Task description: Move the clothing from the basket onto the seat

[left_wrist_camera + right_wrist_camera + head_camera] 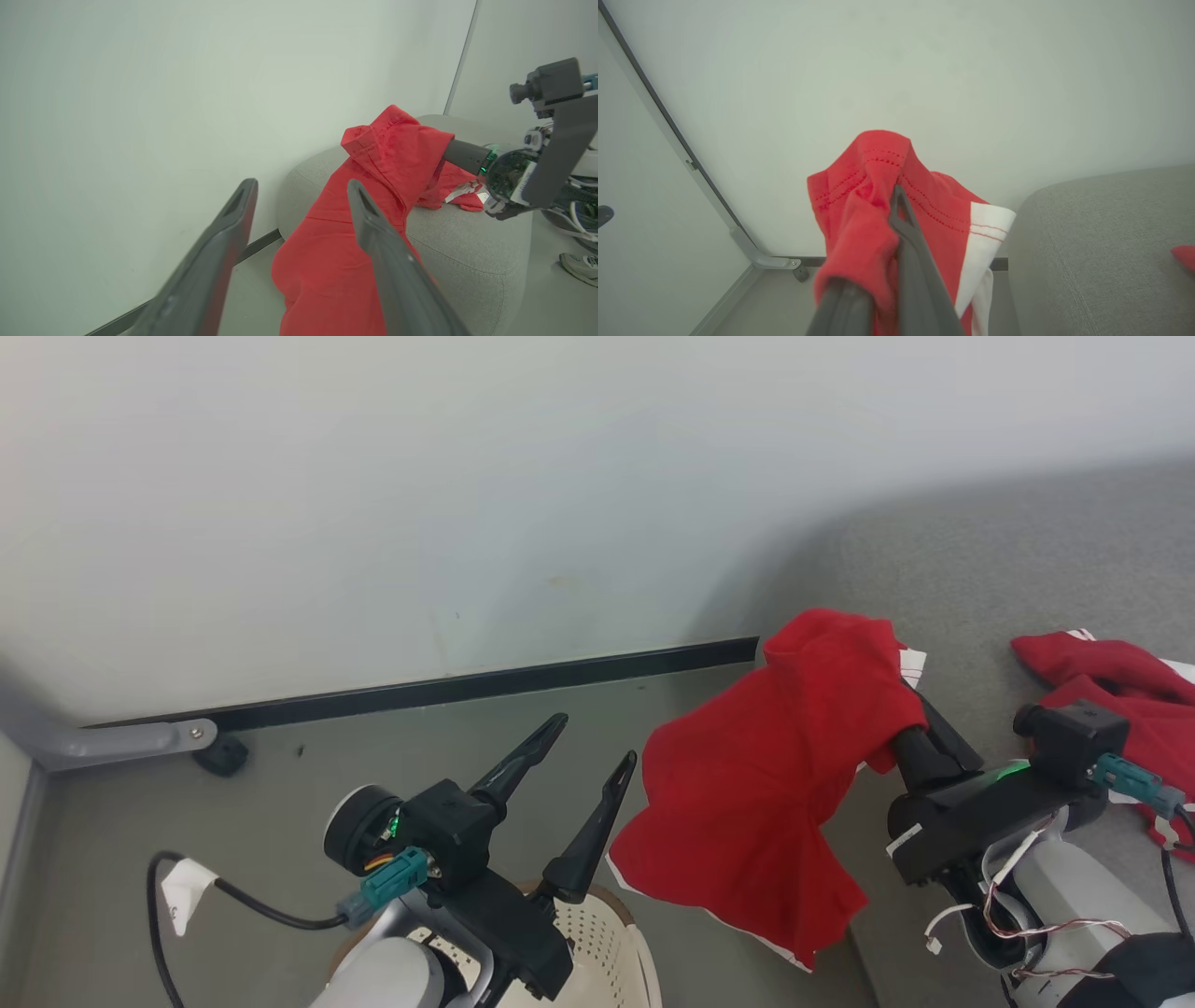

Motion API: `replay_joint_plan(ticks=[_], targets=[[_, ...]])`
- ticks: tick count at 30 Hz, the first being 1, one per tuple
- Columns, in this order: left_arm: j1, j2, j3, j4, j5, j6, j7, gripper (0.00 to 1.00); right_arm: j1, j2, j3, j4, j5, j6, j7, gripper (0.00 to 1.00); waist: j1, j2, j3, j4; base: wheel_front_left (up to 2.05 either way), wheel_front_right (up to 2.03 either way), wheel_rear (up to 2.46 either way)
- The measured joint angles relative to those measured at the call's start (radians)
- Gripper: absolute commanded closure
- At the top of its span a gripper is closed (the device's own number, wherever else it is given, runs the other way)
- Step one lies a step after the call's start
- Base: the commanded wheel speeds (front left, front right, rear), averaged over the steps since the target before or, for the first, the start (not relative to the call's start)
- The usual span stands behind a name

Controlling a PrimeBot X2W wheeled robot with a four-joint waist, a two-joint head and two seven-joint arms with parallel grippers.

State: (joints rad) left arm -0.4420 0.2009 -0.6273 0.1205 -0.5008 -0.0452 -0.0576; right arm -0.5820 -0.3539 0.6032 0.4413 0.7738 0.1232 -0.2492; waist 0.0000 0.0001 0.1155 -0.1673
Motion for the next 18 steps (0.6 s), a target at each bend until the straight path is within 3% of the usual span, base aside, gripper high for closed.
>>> replay_joint_plan(ticks=[18], targets=[[0.0,0.024,-0.022,-0.012,0.007,-0.017,0.001,0.0,0.082,0.002,-0.173,-0.143,-0.081,-0.009,0.0,1.0,0.0,0.0,0.028,-0.159,0.0,0.0,0.0]])
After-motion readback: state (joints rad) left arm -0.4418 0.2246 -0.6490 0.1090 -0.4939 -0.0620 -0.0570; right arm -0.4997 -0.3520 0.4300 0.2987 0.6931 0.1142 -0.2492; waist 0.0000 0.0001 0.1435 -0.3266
